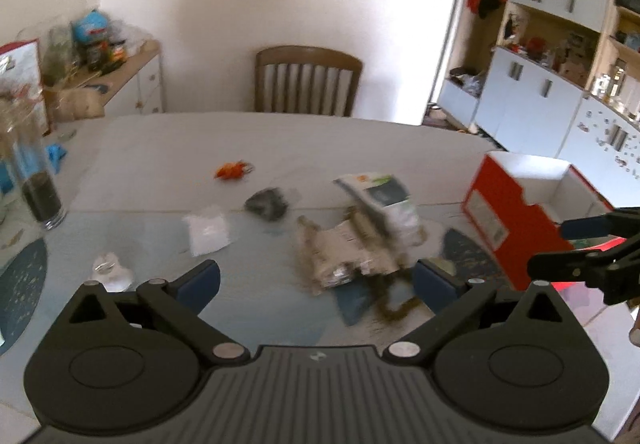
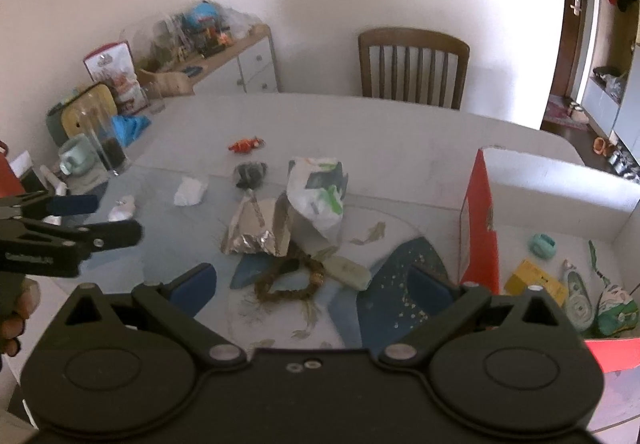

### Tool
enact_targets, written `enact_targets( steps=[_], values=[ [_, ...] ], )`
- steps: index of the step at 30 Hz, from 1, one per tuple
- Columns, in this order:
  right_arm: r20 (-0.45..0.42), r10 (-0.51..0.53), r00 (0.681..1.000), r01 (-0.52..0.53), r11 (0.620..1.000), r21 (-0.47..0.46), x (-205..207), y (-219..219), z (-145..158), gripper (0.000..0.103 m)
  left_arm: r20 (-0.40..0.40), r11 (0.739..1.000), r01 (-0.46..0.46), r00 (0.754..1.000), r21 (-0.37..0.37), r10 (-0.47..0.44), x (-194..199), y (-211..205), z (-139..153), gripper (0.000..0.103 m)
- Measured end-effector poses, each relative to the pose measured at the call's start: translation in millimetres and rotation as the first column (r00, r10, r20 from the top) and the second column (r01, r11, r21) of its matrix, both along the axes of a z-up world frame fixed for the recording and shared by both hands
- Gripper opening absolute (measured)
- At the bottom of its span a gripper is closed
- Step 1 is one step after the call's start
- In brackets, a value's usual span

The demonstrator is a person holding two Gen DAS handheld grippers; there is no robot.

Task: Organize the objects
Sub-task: 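Withdraw both tools from the shoebox back toward the cluttered table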

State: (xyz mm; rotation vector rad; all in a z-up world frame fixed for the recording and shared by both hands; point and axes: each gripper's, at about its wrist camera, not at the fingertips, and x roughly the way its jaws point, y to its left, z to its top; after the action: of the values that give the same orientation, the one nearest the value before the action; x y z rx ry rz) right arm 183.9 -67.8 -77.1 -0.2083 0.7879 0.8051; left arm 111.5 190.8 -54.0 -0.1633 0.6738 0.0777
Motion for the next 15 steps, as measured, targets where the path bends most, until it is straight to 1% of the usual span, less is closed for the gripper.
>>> enact_targets(
  steps=[6,8,11,13,15],
  values=[
    [-0.029,-0.035,0.999,0.034,0.999,-0.030,14,12,-23,0.099,-0.062,0.998,-0.068,0.996,-0.016,0.067,-2,41,-23,0.103],
    [-0.046,-0.042,0.998,0.040,0.999,-0.032,20,16,-29,0.098,-0.072,0.995,-0.098,0.993,0.004,0.098,-3,52,-30,0.103],
    [-0.055,-0.015,0.998,0.014,1.000,-0.024,23,23,-34,0.098,-0.096,0.987,-0.160,0.982,0.032,0.162,-2,71,-40,0.103],
    [-0.054,-0.001,0.999,-0.001,0.999,-0.035,24,28,-38,0.098,-0.089,0.982,-0.186,0.978,0.042,0.189,-2,85,-46,0.103],
    [-0.061,0.005,0.998,-0.008,0.999,-0.045,25,33,-43,0.097,-0.084,0.977,-0.201,0.975,0.075,0.207,1,93,-52,0.103]
  ],
)
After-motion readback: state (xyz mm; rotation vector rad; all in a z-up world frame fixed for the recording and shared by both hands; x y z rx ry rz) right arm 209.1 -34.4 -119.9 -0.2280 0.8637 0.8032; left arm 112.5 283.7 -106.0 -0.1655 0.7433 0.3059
